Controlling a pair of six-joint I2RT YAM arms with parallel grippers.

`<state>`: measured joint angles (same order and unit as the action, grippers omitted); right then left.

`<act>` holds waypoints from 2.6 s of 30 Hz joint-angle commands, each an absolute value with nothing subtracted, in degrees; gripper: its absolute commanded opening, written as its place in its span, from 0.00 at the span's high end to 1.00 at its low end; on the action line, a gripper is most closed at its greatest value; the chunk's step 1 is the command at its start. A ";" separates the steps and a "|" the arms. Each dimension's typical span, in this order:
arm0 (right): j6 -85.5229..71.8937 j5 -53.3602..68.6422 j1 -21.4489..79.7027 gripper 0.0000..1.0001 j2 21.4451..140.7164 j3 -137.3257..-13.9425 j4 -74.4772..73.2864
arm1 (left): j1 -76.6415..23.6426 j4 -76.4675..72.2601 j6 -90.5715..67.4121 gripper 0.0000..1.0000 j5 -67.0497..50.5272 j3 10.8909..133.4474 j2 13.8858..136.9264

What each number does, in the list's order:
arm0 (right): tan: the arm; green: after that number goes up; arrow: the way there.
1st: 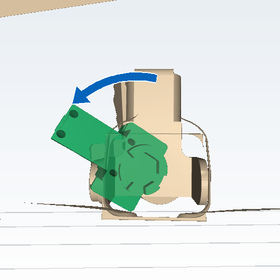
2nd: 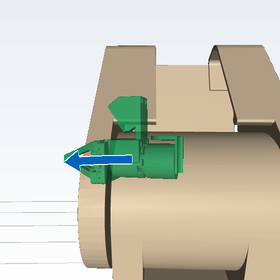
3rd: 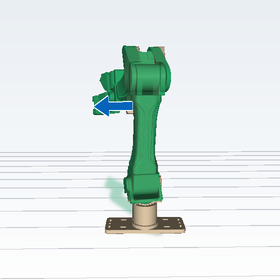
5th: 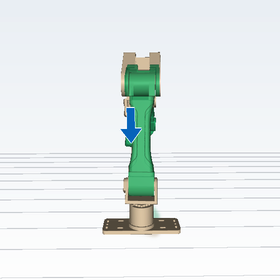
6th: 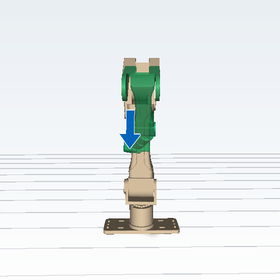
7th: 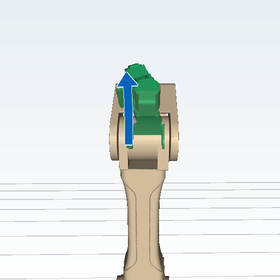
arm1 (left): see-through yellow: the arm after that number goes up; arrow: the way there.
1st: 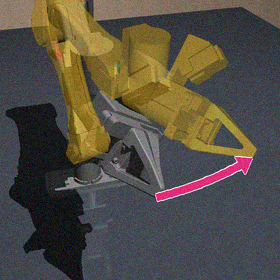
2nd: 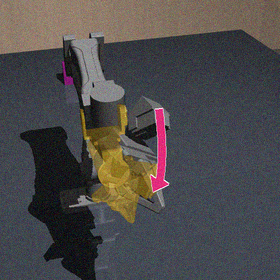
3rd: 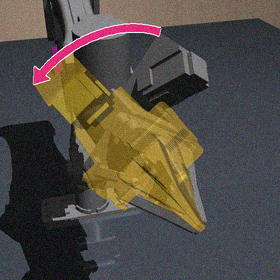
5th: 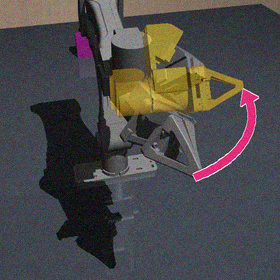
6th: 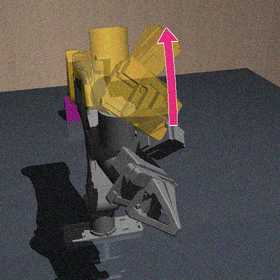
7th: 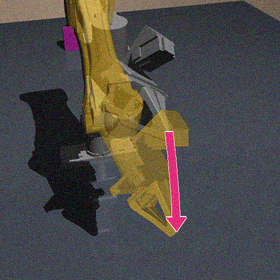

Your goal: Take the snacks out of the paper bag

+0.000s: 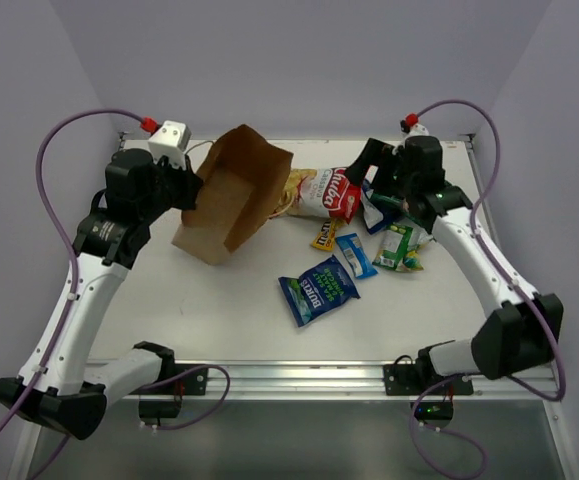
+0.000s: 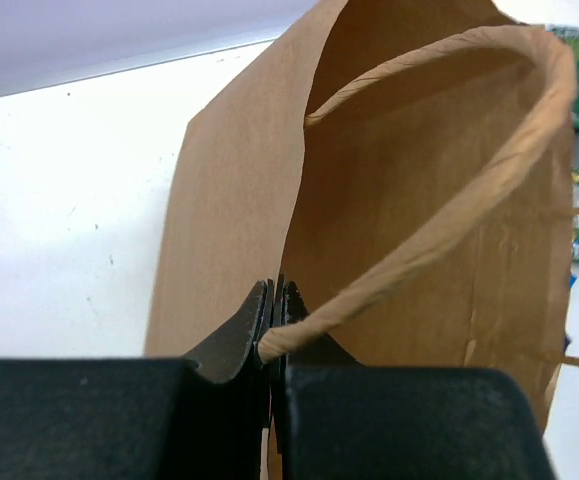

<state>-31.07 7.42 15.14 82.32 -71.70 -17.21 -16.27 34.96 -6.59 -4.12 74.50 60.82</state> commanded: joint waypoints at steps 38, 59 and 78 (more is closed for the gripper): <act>-20.83 8.35 15.21 0.01 39.37 -50.36 -29.79 | 10.81 21.89 -31.72 1.00 -34.45 89.03 85.69; -20.74 8.96 15.21 0.01 39.29 -49.04 -28.92 | 10.99 26.89 -27.51 0.61 -28.75 88.85 88.07; -20.83 8.96 15.21 0.01 37.62 -49.30 -30.14 | 10.99 31.90 -20.13 0.00 -16.00 88.68 79.29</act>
